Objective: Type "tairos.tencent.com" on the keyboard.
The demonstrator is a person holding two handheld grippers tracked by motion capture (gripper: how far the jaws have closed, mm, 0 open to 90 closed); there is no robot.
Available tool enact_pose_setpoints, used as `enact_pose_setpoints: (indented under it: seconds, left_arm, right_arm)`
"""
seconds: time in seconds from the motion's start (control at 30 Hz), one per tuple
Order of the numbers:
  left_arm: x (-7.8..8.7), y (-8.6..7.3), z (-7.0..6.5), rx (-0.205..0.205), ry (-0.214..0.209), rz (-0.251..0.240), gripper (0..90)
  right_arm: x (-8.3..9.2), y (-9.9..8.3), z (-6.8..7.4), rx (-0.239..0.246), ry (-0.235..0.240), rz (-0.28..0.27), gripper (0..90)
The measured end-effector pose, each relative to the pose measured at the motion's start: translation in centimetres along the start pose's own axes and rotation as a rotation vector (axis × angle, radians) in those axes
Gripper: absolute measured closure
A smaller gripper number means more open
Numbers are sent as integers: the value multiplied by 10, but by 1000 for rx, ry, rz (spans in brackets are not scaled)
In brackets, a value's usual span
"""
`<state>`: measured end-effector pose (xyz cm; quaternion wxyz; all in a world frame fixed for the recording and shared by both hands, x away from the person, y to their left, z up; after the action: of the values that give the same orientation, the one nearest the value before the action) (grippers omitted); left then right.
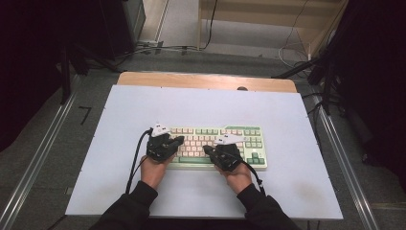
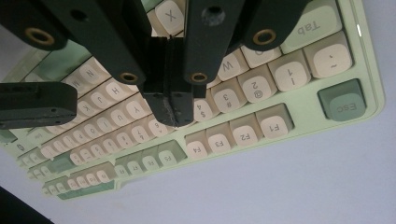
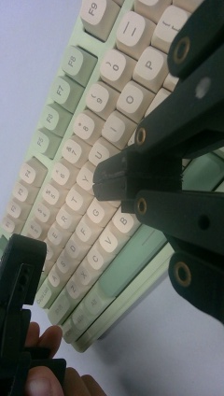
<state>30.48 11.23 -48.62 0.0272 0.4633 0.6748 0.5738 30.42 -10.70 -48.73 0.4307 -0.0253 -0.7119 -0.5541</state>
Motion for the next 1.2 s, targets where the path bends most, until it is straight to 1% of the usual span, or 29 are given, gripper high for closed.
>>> enact_pose_setpoints:
  seconds: [0.17, 0.53, 0.77, 1.2]
  left_arm:
    - [1, 0, 0, 1, -1, 0, 900]
    - [1, 0, 0, 1, -4, -2, 900]
    - [0, 0, 0, -2, -7, 0, 900]
    - [0, 0, 0, -2, -10, 3, 900]
  right_arm:
    - [-1, 0, 0, 0, 0, 1, 874]
    - [-5, -1, 4, 12, 4, 12, 874]
    - [-8, -3, 7, 31, 9, 23, 874]
    - [-10, -4, 7, 28, 11, 28, 874]
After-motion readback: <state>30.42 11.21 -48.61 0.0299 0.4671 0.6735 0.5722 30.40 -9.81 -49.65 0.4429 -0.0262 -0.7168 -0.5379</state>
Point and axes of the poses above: each handheld gripper's, and its own axes: x roughly backward along the jaws, y roughly out of its top, z roughly to its left, the point moved 1 cm from there along -x, roughly forward along the jaws, and after that the axes turned 11 degrees about -y, right-handed, at the moved point
